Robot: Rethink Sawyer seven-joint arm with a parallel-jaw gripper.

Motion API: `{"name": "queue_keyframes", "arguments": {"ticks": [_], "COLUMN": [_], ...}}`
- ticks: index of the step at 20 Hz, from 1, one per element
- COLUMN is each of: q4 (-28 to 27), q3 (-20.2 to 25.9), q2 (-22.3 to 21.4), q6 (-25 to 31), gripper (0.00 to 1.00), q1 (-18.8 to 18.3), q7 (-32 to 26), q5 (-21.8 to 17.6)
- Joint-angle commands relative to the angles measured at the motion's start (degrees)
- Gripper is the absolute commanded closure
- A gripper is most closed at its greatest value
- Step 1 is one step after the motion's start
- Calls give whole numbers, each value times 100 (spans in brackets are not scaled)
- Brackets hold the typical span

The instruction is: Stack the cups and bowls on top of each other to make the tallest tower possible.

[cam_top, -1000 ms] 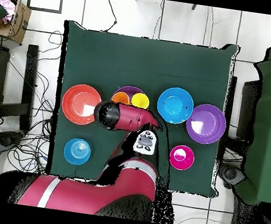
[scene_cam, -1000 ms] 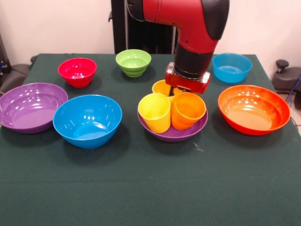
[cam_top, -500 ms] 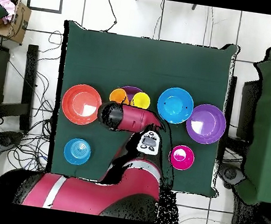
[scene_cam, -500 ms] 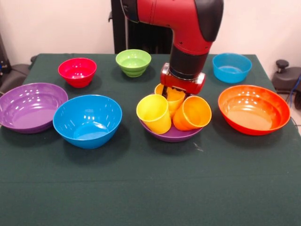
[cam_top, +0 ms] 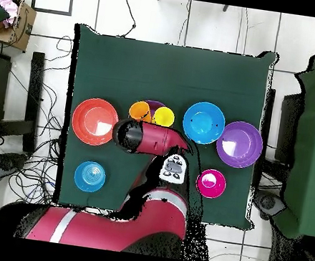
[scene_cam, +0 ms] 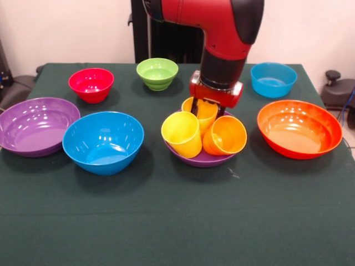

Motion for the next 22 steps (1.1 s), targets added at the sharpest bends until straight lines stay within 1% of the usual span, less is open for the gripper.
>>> {"name": "queue_keyframes", "arguments": {"ticks": [1, 6, 12, 17, 22], "q4": [582, 696, 756, 772, 781], "q3": [485, 574, 552, 555, 544], "q2": [-841, -1043, -1262, -1303, -1249], "q6": [587, 840, 1130, 1180, 1086], "gripper": [0, 0, 0, 0, 0], "q1": [85, 46, 118, 194, 282], "q7": [184, 114, 192, 300, 436], "q5": [-168, -124, -78, -64, -38]}}
